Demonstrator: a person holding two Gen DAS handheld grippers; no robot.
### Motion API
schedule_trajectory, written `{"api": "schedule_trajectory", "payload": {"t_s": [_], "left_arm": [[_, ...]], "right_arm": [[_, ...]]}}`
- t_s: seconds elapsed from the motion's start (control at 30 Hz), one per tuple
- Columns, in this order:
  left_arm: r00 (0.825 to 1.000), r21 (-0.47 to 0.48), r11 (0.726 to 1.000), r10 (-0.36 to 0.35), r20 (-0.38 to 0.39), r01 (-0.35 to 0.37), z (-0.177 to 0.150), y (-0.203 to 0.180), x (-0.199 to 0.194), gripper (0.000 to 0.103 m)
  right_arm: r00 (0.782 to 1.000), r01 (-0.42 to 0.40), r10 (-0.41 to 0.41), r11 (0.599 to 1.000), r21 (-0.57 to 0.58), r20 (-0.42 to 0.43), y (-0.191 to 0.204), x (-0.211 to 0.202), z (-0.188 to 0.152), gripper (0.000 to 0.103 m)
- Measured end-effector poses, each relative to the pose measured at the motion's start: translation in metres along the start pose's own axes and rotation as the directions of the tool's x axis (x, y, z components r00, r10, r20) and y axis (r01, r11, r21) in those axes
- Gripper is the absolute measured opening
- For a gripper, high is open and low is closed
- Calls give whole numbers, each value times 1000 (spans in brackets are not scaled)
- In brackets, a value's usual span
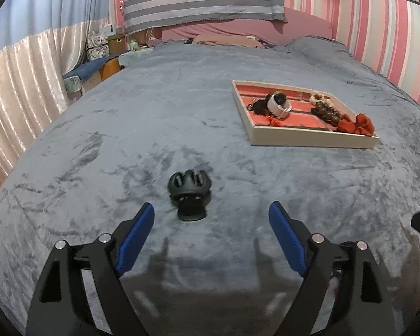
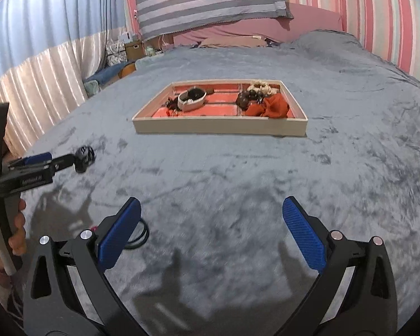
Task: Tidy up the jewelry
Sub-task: 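Withdraw both tools toward the black claw clip and black hair tie, then grasp the black claw clip with the left tool while the right tool grasps the black hair tie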
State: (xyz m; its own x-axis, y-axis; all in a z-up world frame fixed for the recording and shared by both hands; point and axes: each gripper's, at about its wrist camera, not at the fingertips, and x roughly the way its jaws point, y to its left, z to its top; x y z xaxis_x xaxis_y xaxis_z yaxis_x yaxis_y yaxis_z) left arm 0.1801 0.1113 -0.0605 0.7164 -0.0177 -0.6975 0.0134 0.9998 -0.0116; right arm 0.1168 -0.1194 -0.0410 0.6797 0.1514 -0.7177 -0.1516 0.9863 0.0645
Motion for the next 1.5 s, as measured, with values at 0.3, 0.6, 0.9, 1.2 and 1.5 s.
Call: {"api": "schedule_trajectory", "payload": {"t_s": [0.3,0.6,0.9,1.2,1.5], "left_arm": [[1000,35,999,27,-12,-27,-6,11,19,83],[1000,46,999,12,-21,-11,-2,12,29,82],[999,45,999,-5,-51,7,6,16,48,82],[997,33,999,-22,-71,25,12,18,64,82],[992,-13,999,-36,-125,35,12,30,78,47]], "right_arm": [[997,27,-29,999,-40,-65,25,18,-16,98],[984,0,-16,996,-92,-179,53,47,-19,84],[969,-16,-13,993,-115,-248,58,73,-22,51],[970,-34,13,996,-81,-241,45,81,-10,11],[973,-42,23,996,-79,-228,45,82,-8,5]]}}
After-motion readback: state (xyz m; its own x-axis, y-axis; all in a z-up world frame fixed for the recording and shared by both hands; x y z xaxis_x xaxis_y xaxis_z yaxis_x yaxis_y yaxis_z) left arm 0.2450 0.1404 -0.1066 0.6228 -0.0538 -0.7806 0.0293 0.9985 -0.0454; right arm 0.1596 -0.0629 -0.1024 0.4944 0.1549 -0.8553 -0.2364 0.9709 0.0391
